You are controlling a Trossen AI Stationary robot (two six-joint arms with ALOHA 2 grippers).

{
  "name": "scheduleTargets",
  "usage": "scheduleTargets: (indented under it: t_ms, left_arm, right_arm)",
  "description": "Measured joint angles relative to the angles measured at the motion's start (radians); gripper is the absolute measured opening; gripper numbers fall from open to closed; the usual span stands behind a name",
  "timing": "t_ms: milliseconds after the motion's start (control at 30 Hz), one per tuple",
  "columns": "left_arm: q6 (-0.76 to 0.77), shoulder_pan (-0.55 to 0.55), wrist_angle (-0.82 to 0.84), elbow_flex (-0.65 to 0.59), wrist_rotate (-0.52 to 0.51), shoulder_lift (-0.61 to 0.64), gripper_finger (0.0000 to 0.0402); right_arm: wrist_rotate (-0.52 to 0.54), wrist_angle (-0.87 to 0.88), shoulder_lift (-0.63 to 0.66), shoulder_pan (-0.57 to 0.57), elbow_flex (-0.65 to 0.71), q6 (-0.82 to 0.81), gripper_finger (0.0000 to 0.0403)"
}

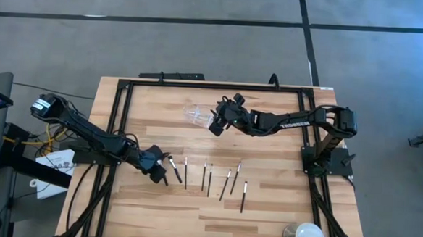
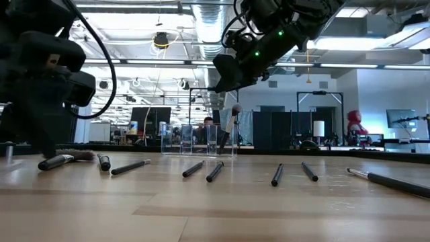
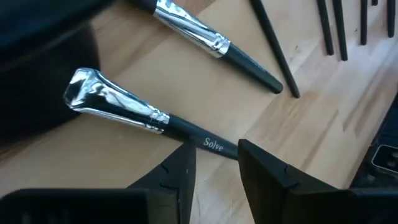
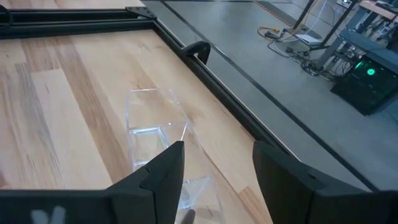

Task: Sort items
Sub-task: Put the highlighter brush into the transparent organizer

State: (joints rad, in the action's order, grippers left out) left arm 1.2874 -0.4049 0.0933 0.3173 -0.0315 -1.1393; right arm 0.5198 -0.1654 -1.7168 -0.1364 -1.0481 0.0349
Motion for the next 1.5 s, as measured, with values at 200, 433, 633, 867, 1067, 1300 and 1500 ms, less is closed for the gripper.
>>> scheduleTargets:
  t_ms: [200, 433, 633, 867, 1067, 1300, 1500]
  left_arm:
    - [0.015, 0.009, 0.022, 0.0, -0.104, 0.0, 0.0115]
    - [0.038, 0.02, 0.065, -0.007, -0.103, 0.0, 0.0115]
    - [0.041, 0.071, 0.045, -0.053, -0.117, 0.003, 0.0115]
    - [0.03, 0.104, 0.037, -0.074, -0.172, 0.004, 0.0115]
    - [0.005, 0.104, 0.038, -0.076, -0.18, 0.014, 0.0115]
    - [-0.103, 0.105, 0.059, -0.085, -0.197, 0.139, 0.0104]
    - [-0.445, 0.103, 0.04, -0.082, -0.183, 0.305, 0.0089]
  right_arm:
    - [0.0, 0.0, 0.0, -0.001, 0.0, 0.0, 0.0178]
    - [0.0, 0.0, 0.0, -0.001, 0.0, 0.0, 0.018]
    - [0.0, 0.001, 0.0, 0.0, 0.0, -0.001, 0.0177]
    - [-0.029, 0.001, 0.0, 0.0, 0.0, -0.001, 0.0176]
    - [-0.166, -0.037, -0.001, -0.001, 0.0, -0.009, 0.017]
    - [-0.457, -0.156, -0.007, 0.05, 0.0, -0.058, 0.016]
    - [-0.353, -0.158, -0.008, 0.119, 0.0, 0.019, 0.0161]
